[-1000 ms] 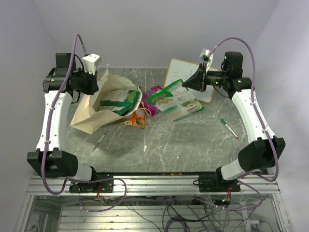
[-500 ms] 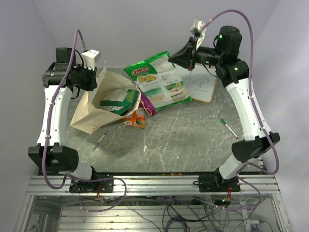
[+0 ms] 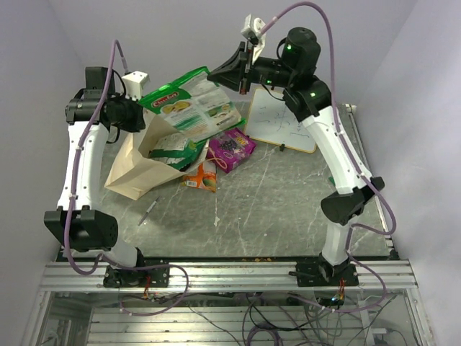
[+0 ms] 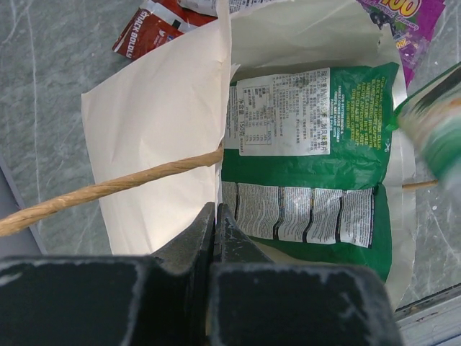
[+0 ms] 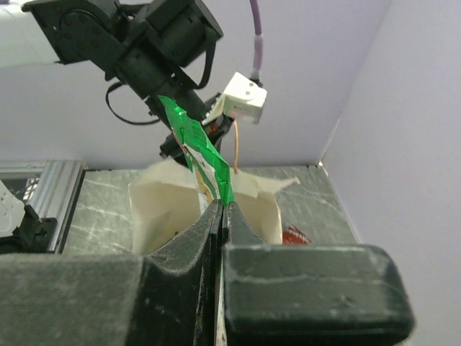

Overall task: Place the snacks into the paper bag
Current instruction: Place the snack in the paper bag.

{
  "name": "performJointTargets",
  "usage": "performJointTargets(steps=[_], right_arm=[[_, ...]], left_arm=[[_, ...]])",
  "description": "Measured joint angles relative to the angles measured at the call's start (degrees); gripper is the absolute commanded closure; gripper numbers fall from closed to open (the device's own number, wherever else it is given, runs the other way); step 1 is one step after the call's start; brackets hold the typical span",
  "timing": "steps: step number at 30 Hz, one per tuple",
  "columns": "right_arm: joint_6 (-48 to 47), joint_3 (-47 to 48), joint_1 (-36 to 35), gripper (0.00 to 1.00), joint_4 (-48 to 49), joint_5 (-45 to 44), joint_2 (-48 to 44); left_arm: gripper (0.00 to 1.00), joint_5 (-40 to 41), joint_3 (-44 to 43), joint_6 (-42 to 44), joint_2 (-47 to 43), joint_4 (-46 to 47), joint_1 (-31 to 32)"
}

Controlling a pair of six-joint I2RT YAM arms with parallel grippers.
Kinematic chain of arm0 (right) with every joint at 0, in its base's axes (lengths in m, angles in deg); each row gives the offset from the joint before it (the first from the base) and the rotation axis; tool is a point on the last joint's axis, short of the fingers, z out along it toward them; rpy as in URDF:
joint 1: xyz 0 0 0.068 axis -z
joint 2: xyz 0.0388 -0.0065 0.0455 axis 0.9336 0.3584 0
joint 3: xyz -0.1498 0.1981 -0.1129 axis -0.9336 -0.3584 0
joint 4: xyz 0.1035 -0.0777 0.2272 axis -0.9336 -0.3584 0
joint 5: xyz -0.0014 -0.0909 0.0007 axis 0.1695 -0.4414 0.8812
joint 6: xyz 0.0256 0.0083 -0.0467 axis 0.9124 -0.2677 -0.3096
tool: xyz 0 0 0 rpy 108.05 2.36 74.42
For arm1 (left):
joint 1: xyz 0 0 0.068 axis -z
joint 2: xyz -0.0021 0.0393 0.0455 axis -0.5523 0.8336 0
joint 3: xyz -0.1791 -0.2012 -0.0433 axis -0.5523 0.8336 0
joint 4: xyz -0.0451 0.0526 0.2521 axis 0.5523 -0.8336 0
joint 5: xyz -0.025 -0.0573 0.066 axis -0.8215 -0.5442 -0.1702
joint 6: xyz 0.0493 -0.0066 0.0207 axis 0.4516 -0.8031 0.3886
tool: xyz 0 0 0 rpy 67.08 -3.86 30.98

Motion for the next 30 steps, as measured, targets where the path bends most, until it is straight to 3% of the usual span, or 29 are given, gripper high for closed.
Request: performJointTargets(steps=[15,23,30], right_arm=[[13.0,4.8,-3.3,1.0,25.1,12.0,14.4],[16.4,9.2,-6.3,1.0,31.6,14.8,19.5],[20.5,5.7,-6.8,1.0,38.9,18.8,20.5]], left_arm=[[0.93,-3.7,-1.7,-2.2,2.9,-0.5,-0.1],[0.93,-6.2,-1.9,-2.6,4.0,-1.1,-1.2],[0.93,-6.7,-1.9,-2.6,4.0,-1.4,-2.5]])
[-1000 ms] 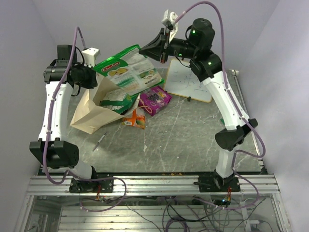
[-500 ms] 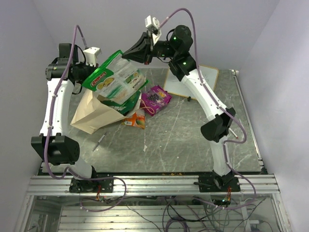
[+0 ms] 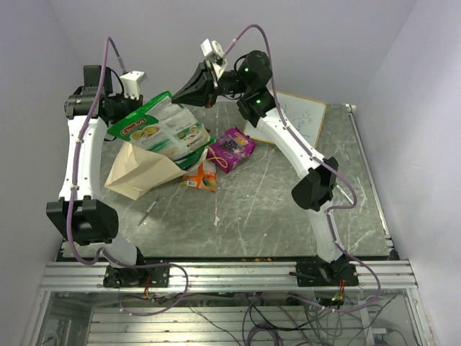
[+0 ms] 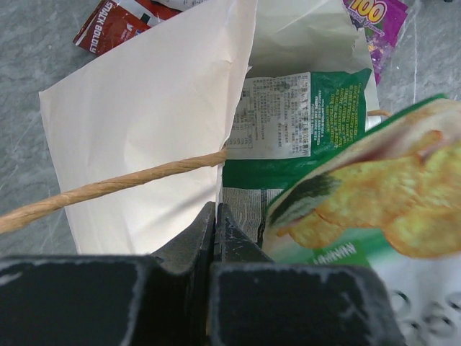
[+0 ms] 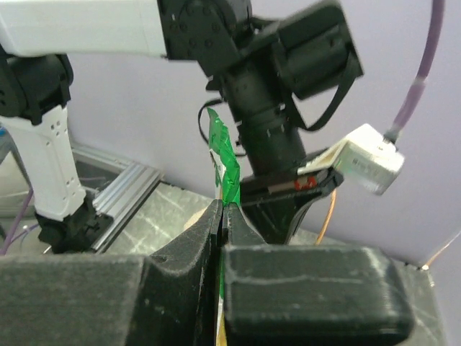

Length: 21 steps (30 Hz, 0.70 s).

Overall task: Place the snacks into the paper bag
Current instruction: Place the snack in the paper bag.

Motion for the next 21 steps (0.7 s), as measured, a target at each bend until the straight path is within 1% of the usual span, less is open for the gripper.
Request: performJointTargets(steps=[3,9,12,17,21], right_arm=[[-1.1,-2.9,0.3,1.0,-0.5,1.2,0.0],[-8.0,-5.9,1.5,1.0,-7.4,1.9,-0.4],[-14.8,-6.6,2.4,1.0,-14.1,0.9,-1.4],[-27.1,-11.8,3.5,1.0,-25.1,-1.6,-6.4],[-35.0,-14.5,3.5,1.0,-31.9,-3.4,-9.5]], left_arm=[[0.93,0.0,0.0,0.0,0.0,-0.1,-0.1],[0.93,-0.3,-0.3,0.0,0.1,-0.5,-0.1],[0.93,-0.7,-0.9,-0.1,0.2,-0.6,-0.1],[0.93,-1.1,-1.0,-0.4,0.3,-0.7,-0.1],[0.93,-1.1,-1.0,-0.6,0.6,-0.7,-0.1]])
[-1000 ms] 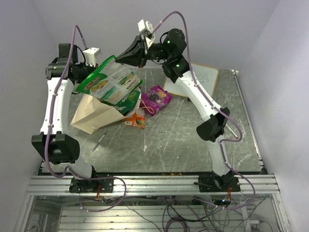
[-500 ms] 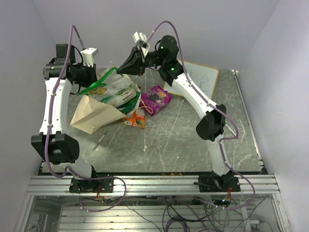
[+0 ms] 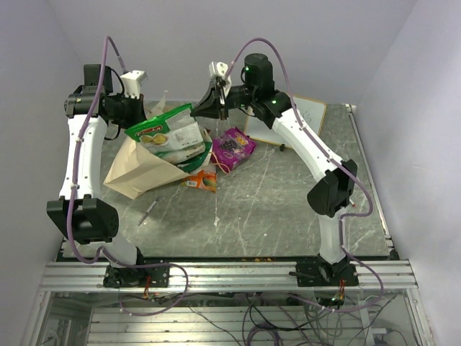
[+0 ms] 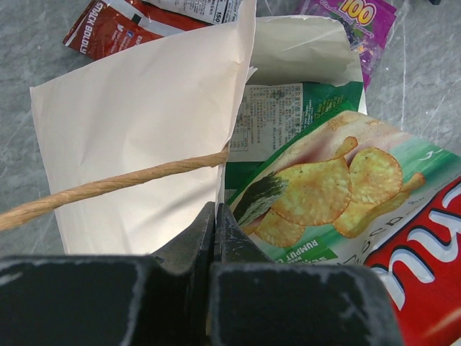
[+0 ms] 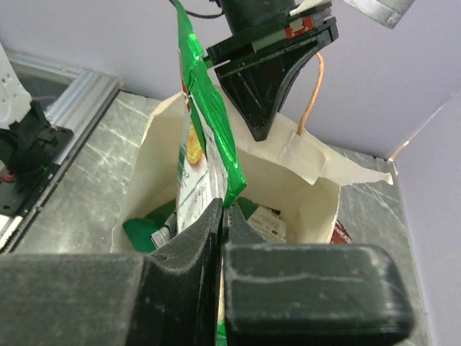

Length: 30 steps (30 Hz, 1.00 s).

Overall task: Place the snacks into the paper bag
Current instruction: Place the snack in the paper bag.

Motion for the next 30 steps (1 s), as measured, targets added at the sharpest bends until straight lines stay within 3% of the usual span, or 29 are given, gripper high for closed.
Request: performJointTargets(steps=[15,30], right_arm=[[-26.1,-6.7,-0.3,1.0,-21.9,-8.9,-7.8],[-30.3,-18.4,-0.4,1.0,-24.5,-24.9,-14.9]], left_arm=[[0.93,0.2,0.0,-0.5,0.1,0.0,0.0],[0.93,0.3,0.0,-0.9,0.3,0.0,0.0]])
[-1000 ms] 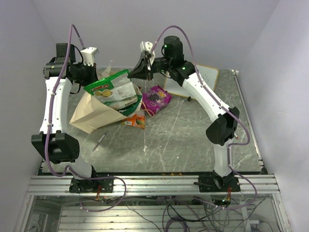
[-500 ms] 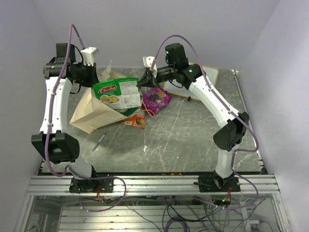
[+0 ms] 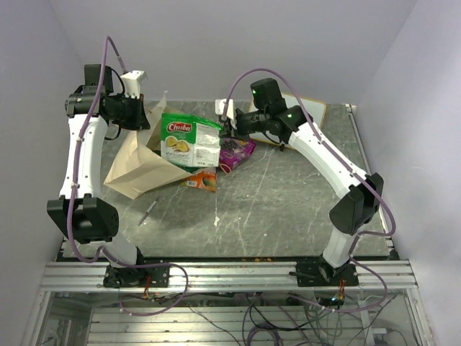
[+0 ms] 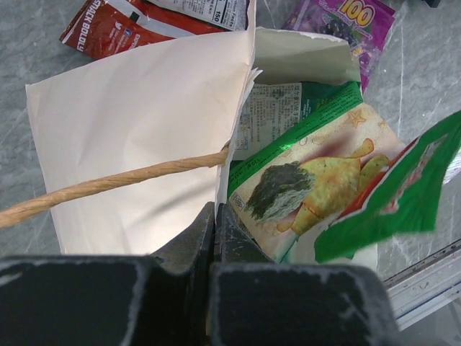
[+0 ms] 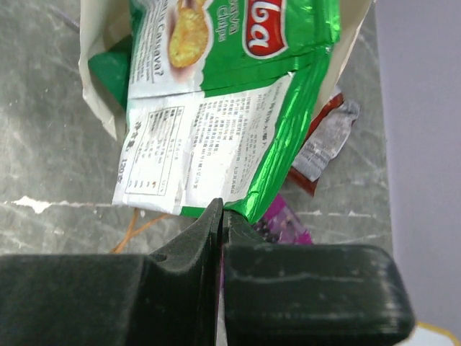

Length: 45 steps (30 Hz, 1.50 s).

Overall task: Place the snacks into the paper bag
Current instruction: Place the snack in the paper bag, then adjust the snack in the paper bag.

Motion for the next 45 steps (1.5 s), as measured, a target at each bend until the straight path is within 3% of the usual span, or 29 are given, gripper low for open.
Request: performJointTargets(steps=[15,20,30,35,37,45], right_arm=[[5.9,-9.3,0.0,0.97,0.9,-6.6,-5.4],[7.1,-16.2,0.0,0.87,2.9,-1.9,-8.4],[9.6,-18.5,0.0,0.5,2.5,3.8,-12.0],[16.7,-21.5,0.1,0.45,7.5,0.2,-12.0],[19.0,-22.1,0.1,0.44,9.1,-0.2,-11.3],[25.2,-20.4,0.0,0.64,15.6,-2.7,-4.6]], left_arm=[[0.93,0.0,0.0,-0.2,0.0,0.0,0.0],[0.93,0.0,0.0,-0.2,0.0,0.0,0.0],[0.93,0.0,0.0,-0.2,0.0,0.0,0.0],[0.93,0.0,0.0,-0.2,0.0,0.1,0.0],[0.93,0.0,0.0,-0.2,0.0,0.1,0.0],[0.93,0.0,0.0,-0.4,0.0,0.2,0.0]])
